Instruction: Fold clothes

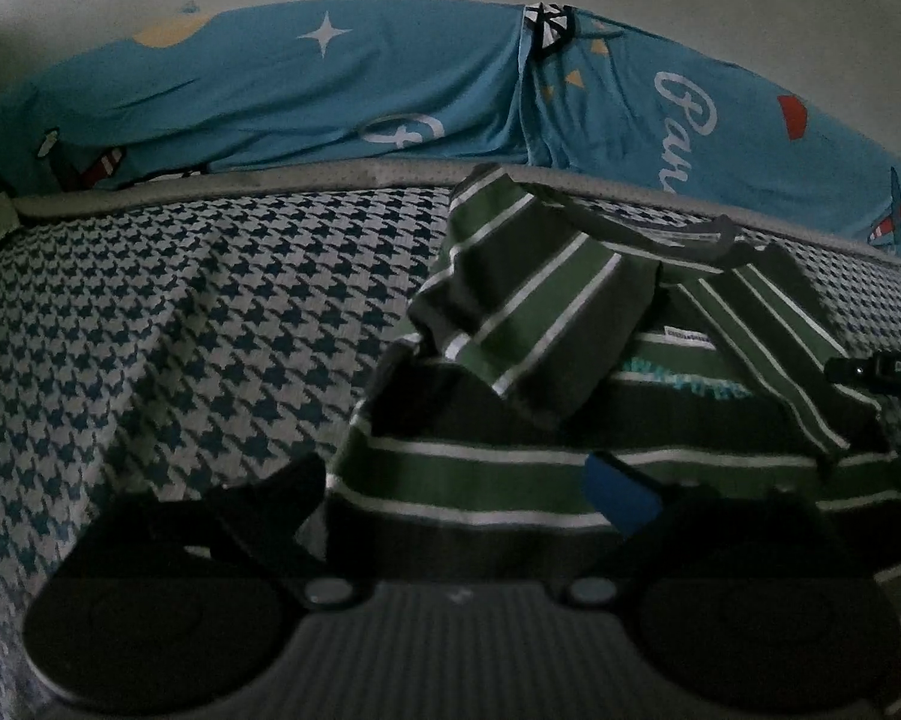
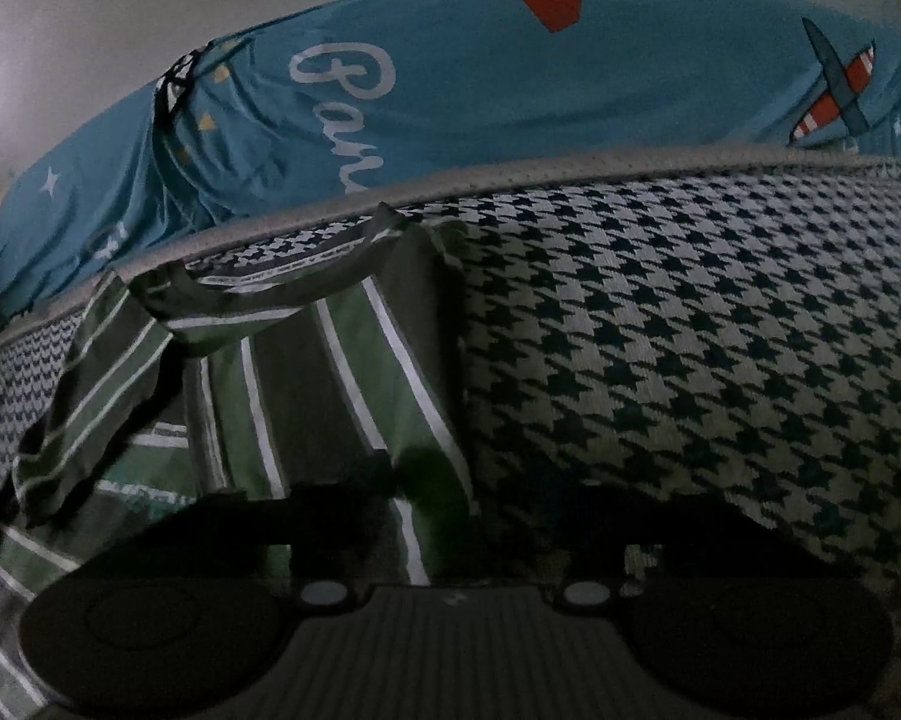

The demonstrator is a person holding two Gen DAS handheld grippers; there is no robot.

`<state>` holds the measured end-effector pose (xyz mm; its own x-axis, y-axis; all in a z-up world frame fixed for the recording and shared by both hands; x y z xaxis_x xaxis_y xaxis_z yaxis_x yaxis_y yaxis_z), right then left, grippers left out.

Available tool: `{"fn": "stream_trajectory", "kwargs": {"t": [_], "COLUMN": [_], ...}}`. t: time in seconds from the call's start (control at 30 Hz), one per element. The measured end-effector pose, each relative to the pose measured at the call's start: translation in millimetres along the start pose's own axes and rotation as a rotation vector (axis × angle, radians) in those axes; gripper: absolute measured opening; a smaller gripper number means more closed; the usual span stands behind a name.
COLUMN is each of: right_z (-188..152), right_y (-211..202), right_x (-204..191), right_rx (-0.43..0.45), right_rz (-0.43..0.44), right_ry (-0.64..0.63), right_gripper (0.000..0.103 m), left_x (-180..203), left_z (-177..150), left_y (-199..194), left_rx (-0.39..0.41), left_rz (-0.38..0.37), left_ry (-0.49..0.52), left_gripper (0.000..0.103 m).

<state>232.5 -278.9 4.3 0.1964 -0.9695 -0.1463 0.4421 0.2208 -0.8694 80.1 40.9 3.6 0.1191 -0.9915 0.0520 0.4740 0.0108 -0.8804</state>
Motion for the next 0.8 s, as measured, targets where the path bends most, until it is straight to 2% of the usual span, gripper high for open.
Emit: {"fn": "stream_trajectory", "kwargs": {"t": [0.07, 0.33, 0.57, 0.8], "right_z": [0, -1, -3, -4], "right_y": [0, 0, -14, -6], "right_x": [-1, -7, -15, -8], "right_rx": [0.003, 0.016, 0.063, 0.027], "right_rz": [0.019, 0.043, 0.085, 0.067], "right_ry": [-0.007, -0.017, -0.028, 0.016], "right_gripper": [0.028, 0.011, 0.01, 0.012], "left_x": [-2, -3, -2, -4], "left_z": [0, -1, -1, -1], "left_y": [-1, 0, -1, -2], "left_rx": [0.001, -0.01, -0.01, -0.017], "left_rz": [-0.001, -0.001, -0.004, -0.005], "left_ry": [-0.008, -0.002, 0.008, 0.005], "left_gripper": [0.097, 0.097, 0.097, 0.097]}}
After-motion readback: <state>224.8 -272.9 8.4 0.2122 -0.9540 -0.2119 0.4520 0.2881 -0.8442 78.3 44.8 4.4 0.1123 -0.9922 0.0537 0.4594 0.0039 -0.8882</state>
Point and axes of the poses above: each gripper's, at about its wrist camera, not at the fingertips, and y roughly the way its jaws point, x to its right, z to its top, the point moved 2 cm from there along y, roughly the way its jaws point, and after that the axes turned 15 degrees about -x, right-handed, at the moved point
